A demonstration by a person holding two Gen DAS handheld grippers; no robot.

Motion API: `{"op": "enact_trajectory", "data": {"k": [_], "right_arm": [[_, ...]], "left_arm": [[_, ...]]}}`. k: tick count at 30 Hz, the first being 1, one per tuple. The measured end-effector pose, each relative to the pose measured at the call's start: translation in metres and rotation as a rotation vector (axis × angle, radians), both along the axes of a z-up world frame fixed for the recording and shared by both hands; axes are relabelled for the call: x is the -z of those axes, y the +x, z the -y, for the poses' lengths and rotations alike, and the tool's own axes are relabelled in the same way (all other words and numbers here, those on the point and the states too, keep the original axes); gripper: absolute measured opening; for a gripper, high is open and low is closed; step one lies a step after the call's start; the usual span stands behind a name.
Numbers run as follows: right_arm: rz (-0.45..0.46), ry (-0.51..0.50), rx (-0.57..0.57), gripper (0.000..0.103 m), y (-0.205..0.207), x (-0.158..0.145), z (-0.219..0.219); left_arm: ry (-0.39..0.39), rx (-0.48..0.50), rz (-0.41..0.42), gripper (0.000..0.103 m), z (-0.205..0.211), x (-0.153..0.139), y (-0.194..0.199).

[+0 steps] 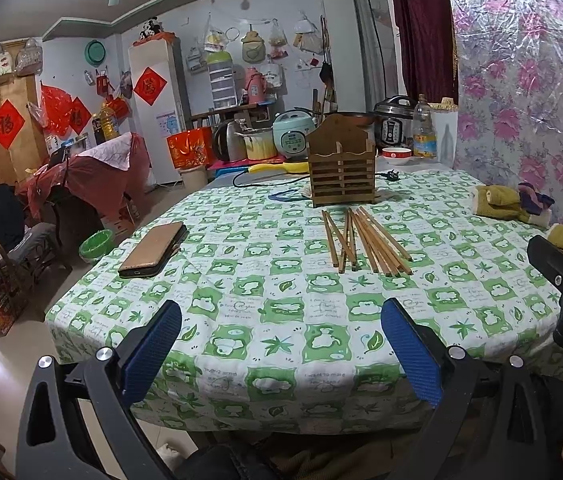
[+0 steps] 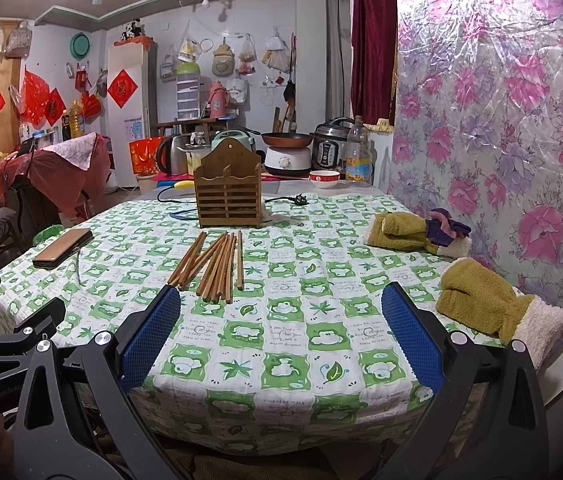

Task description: Organize utensils

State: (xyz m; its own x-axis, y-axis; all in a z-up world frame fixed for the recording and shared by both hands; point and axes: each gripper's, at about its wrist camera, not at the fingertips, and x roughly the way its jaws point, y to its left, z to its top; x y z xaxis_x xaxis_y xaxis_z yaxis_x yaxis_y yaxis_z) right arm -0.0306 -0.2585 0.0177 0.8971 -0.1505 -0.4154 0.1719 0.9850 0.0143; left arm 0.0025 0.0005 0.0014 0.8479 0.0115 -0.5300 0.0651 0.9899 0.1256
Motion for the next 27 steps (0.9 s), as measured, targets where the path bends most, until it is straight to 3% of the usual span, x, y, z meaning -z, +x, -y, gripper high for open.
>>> {"op": "enact_trajectory", "data": {"k": [27], "right_arm": [[0.002, -0.001, 0.000, 0.097, -0.0008, -0.0007, 0.0001]], "left_arm": [[-0.010, -0.009, -0.010, 0.098, -0.0066, 0.0019, -0.0001]]}}
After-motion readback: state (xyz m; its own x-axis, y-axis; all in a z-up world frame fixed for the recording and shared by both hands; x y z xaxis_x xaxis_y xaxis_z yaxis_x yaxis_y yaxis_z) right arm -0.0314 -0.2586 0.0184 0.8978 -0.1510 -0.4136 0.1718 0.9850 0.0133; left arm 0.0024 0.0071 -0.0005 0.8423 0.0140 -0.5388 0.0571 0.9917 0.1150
